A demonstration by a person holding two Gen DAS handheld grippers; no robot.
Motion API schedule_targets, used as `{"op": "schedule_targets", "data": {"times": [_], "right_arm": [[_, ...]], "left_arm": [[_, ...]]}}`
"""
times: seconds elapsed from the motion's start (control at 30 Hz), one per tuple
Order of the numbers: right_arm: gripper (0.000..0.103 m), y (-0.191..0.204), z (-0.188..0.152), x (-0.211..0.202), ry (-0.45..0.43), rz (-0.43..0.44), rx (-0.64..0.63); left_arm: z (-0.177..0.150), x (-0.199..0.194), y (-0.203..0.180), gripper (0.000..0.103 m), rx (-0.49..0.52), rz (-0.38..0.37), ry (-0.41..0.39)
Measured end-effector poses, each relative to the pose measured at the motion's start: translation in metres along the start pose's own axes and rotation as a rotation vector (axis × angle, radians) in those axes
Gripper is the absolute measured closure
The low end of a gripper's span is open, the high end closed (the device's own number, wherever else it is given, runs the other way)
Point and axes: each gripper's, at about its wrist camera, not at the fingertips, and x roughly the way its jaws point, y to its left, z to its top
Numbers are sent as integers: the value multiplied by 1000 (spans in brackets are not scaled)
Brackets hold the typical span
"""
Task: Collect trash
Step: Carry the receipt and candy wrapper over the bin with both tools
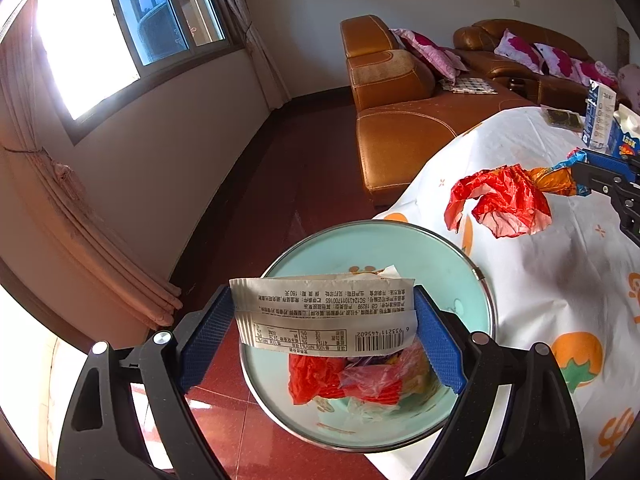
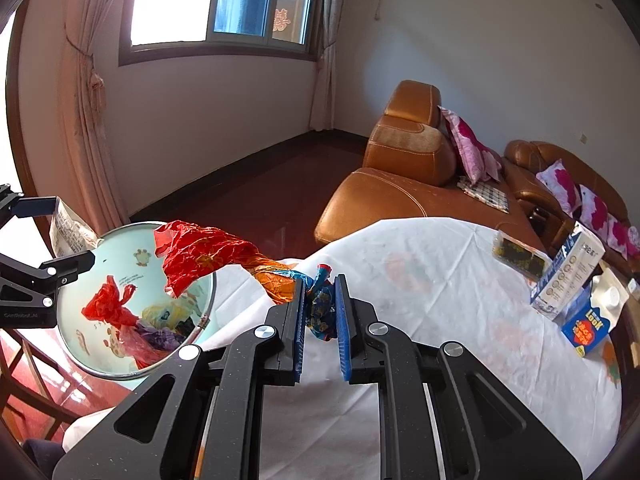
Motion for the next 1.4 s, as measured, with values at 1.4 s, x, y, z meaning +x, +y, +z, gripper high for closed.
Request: {"op": "schedule_targets", "data": {"times": [1.4], "right_arm": [[88, 62, 14, 8, 2, 65, -122]], "left_arm": [[-15, 3, 25, 17, -7, 111, 5]]}}
